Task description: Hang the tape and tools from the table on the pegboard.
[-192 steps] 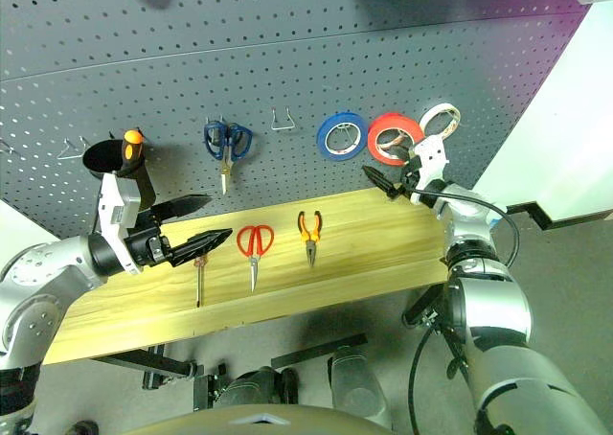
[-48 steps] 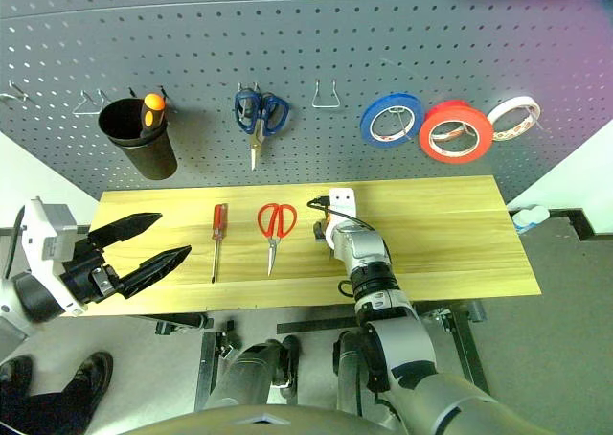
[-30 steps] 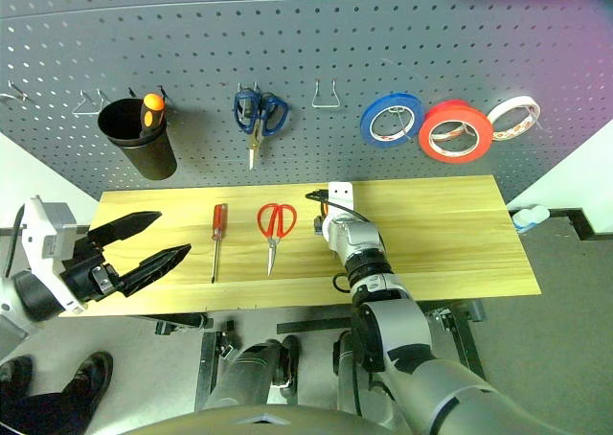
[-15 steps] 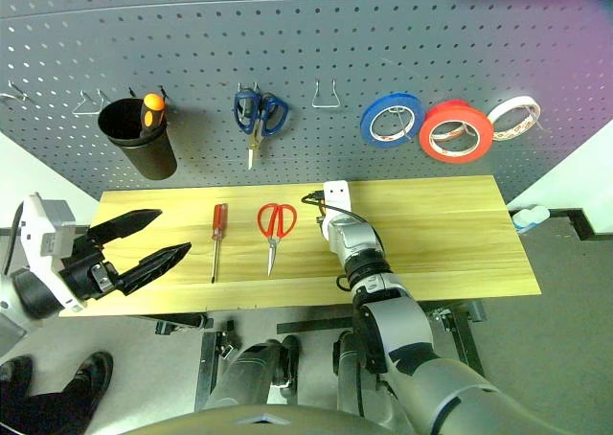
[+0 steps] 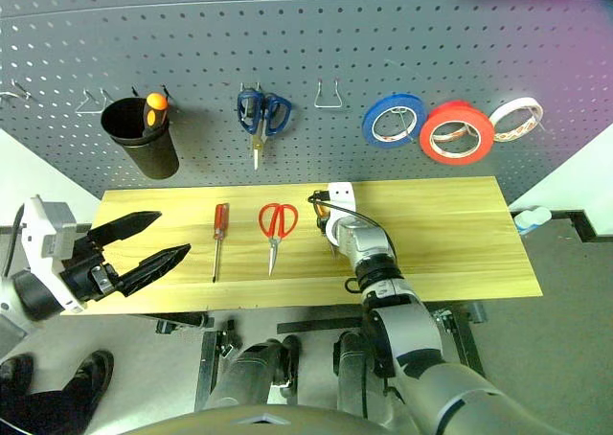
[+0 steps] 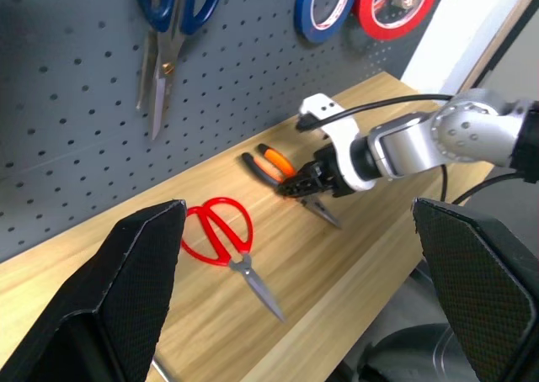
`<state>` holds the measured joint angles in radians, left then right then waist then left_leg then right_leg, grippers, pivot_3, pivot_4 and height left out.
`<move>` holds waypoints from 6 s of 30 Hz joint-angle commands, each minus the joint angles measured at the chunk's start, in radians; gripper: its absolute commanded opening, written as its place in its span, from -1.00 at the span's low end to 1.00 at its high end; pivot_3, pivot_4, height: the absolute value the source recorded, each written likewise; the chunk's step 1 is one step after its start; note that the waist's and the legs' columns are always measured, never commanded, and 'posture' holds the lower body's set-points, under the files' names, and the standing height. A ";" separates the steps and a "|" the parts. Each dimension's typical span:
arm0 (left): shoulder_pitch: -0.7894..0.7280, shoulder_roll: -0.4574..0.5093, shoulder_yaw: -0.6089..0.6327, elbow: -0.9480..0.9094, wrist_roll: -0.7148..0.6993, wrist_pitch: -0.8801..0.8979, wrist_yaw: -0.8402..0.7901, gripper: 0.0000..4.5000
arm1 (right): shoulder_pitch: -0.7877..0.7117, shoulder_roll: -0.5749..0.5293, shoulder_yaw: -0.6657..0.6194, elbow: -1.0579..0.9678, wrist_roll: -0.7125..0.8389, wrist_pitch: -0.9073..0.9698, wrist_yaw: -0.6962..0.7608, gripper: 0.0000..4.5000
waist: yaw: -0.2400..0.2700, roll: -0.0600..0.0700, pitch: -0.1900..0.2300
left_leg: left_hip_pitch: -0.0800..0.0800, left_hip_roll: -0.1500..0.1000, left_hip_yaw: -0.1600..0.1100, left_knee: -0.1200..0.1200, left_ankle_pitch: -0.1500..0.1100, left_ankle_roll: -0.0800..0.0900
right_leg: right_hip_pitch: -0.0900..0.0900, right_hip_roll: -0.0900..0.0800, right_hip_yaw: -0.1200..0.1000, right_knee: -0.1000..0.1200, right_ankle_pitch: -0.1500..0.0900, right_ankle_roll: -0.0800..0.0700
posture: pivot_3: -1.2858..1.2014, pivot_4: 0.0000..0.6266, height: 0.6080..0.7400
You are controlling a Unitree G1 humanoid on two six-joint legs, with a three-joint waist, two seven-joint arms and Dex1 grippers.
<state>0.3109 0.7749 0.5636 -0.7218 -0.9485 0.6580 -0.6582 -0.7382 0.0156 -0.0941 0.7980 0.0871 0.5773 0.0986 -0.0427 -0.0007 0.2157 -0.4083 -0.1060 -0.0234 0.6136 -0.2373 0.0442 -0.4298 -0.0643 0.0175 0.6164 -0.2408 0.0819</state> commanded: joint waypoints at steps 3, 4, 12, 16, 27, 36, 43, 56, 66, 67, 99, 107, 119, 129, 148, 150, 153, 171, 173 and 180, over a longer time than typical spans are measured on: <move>-0.021 -0.011 -0.040 0.023 0.042 -0.043 -0.026 1.00 | 0.069 -0.023 0.027 -0.170 0.027 0.007 0.094 -0.09 | -0.002 0.000 0.000 | 0.000 0.000 0.000 0.000 0.000 0.001 | 0.000 0.000 0.000 0.000 0.000 0.000 | 0.02 -0.34 1.00; -0.028 -0.011 -0.049 0.029 0.050 -0.048 -0.030 1.00 | 0.093 -0.035 0.032 -0.203 0.024 0.003 0.104 -0.09 | -0.002 0.000 0.000 | 0.000 0.000 0.000 0.000 0.000 0.001 | 0.000 0.000 0.000 0.000 0.000 0.000 | 0.01 -0.34 1.00; -0.087 -0.014 -0.094 0.091 0.084 -0.068 -0.067 1.00 | 0.212 -0.082 -0.011 -0.378 0.083 -0.053 0.171 -0.09 | -0.003 -0.001 0.000 | 0.000 0.000 0.000 0.001 0.000 0.000 | 0.000 0.000 0.000 0.000 0.000 0.000 | -0.03 -0.40 1.00; -0.119 -0.018 -0.122 0.128 0.112 -0.083 -0.084 1.00 | 0.270 -0.102 -0.019 -0.427 0.115 -0.096 0.227 -0.09 | -0.004 -0.001 -0.001 | 0.000 0.000 0.000 0.001 0.000 0.000 | 0.000 0.000 0.000 0.001 0.000 0.001 | -0.05 -0.44 1.00; -0.224 -0.032 -0.191 0.234 0.178 -0.130 -0.129 1.00 | 0.356 -0.132 -0.075 -0.462 0.222 -0.256 0.398 -0.09 | -0.028 -0.002 -0.004 | 0.000 0.000 0.001 0.003 0.002 -0.002 | 0.000 0.000 0.000 0.004 0.001 0.001 | -0.09 -0.55 1.00; -0.275 -0.039 -0.212 0.299 0.213 -0.154 -0.162 1.00 | 0.340 -0.128 -0.108 -0.541 0.341 -0.364 0.516 -0.09 | -0.039 -0.003 -0.008 | 0.000 0.000 0.001 0.008 0.003 -0.005 | -0.002 0.001 0.001 0.012 0.001 0.001 | -0.11 -0.64 1.00; -0.321 -0.040 -0.232 0.343 0.238 -0.173 -0.182 1.00 | 0.329 -0.143 -0.092 -0.624 0.387 -0.382 0.581 -0.09 | -0.055 -0.004 -0.024 | 0.000 0.000 0.001 0.018 0.000 -0.001 | 0.001 0.001 0.000 0.017 0.002 0.001 | -0.13 -0.69 1.00; -0.370 -0.079 -0.246 0.352 0.252 -0.187 -0.183 1.00 | 0.200 -0.135 -0.079 -0.651 0.399 -0.415 0.553 -0.09 | -0.090 -0.002 -0.050 | 0.001 0.000 0.001 0.019 0.001 -0.001 | 0.000 0.001 0.001 0.020 0.002 0.001 | -0.14 -0.74 1.00; -0.344 -0.095 -0.236 0.326 0.255 -0.188 -0.166 1.00 | 0.094 -0.084 -0.056 -0.624 0.402 -0.446 0.543 -0.09 | -0.088 -0.002 -0.056 | 0.001 0.000 0.001 0.023 0.001 -0.001 | -0.001 0.001 0.002 0.027 0.002 0.001 | -0.12 -0.72 1.00; -0.341 -0.096 -0.235 0.324 0.252 -0.186 -0.163 1.00 | 0.081 -0.076 -0.052 -0.616 0.398 -0.452 0.541 -0.09 | -0.088 -0.002 -0.056 | 0.001 0.000 0.001 0.024 0.001 -0.001 | -0.001 0.001 0.002 0.029 0.002 0.001 | -0.12 -0.72 1.00; -0.283 -0.111 -0.232 0.248 0.231 -0.171 -0.110 1.00 | -0.349 -0.026 -0.126 0.052 0.317 -0.843 0.540 -0.09 | -0.084 -0.002 -0.056 | 0.001 0.000 0.001 0.033 0.001 -0.001 | 0.000 0.002 0.001 0.035 0.003 -0.001 | -0.06 -0.66 1.00; -0.275 -0.109 -0.233 0.236 0.222 -0.166 -0.099 1.00 | -0.428 -0.017 -0.145 0.202 0.283 -0.950 0.500 -0.09 | -0.082 -0.002 -0.056 | 0.001 0.000 0.001 0.032 0.001 -0.001 | 0.000 0.002 0.001 0.035 0.003 -0.001 | -0.04 -0.65 1.00; -0.245 -0.102 -0.216 0.213 0.210 -0.160 -0.088 1.00 | -0.492 -0.022 -0.158 0.337 0.232 -1.047 0.447 -0.09 | -0.079 -0.001 -0.056 | 0.001 0.000 0.001 0.032 0.001 -0.001 | 0.000 0.002 0.001 0.035 0.003 -0.001 | -0.01 -0.64 1.00; -0.217 -0.097 -0.196 0.194 0.199 -0.158 -0.082 1.00 | -0.520 -0.027 -0.166 0.397 0.197 -1.078 0.394 -0.09 | -0.075 -0.001 -0.056 | 0.001 0.000 0.000 0.032 0.001 -0.002 | 0.000 0.002 0.001 0.035 0.003 -0.001 | 0.00 -0.65 1.00; -0.199 -0.090 -0.178 0.164 0.182 -0.143 -0.069 1.00 | -0.458 -0.018 -0.095 0.423 0.045 -1.150 0.285 -0.09 | -0.052 -0.001 -0.056 | 0.002 0.000 0.000 0.031 0.002 -0.002 | 0.000 0.002 0.001 0.035 0.003 -0.001 | 0.01 -0.63 1.00; -0.197 -0.089 -0.176 0.161 0.179 -0.141 -0.068 1.00 | -0.448 -0.015 -0.092 0.422 0.040 -1.154 0.284 -0.09 | -0.051 -0.001 -0.056 | 0.002 0.000 0.000 0.031 0.002 -0.002 | 0.000 0.002 0.001 0.035 0.003 -0.001 | 0.02 -0.62 1.00; -0.193 -0.087 -0.172 0.156 0.173 -0.136 -0.064 1.00 | -0.430 -0.017 -0.083 0.424 0.023 -1.162 0.274 -0.09 | -0.051 -0.001 -0.056 | 0.002 0.000 0.000 0.031 0.002 -0.002 | 0.000 0.002 0.001 0.034 0.003 -0.001 | 0.02 -0.61 1.00; -0.190 -0.082 -0.166 0.147 0.165 -0.125 -0.056 1.00 | -0.391 -0.033 -0.051 0.446 -0.050 -1.165 0.189 0.31 | -0.051 -0.001 -0.056 | 0.002 0.000 0.000 0.030 0.002 -0.002 | 0.000 0.002 0.001 0.034 0.003 -0.001 | 0.02 -0.60 1.00; -0.189 -0.082 -0.167 0.144 0.165 -0.123 -0.055 1.00 | -0.391 -0.037 -0.043 0.444 -0.063 -1.171 0.176 0.59 | -0.050 -0.001 -0.056 | 0.002 0.000 0.000 0.030 0.002 -0.002 | 0.000 0.002 0.001 0.034 0.002 -0.002 | 0.02 -0.60 1.00; -0.191 -0.086 -0.169 0.146 0.166 -0.123 -0.054 1.00 | -0.395 -0.040 -0.040 0.444 -0.074 -1.174 0.157 0.99 | -0.050 -0.001 -0.056 | 0.002 0.000 0.000 0.030 0.002 -0.002 | 0.000 0.002 0.001 0.033 0.002 -0.002 | 0.02 -0.59 1.00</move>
<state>0.1223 0.6780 0.3699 -0.5500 -0.7742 0.5405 -0.7151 -1.1077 -0.0198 -0.1301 1.2631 0.0063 -0.5750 0.2522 -0.0931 -0.0014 0.1600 -0.4065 -0.1058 -0.0236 0.6437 -0.2357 0.0420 -0.4293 -0.0619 0.0182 0.6498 -0.2383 0.0802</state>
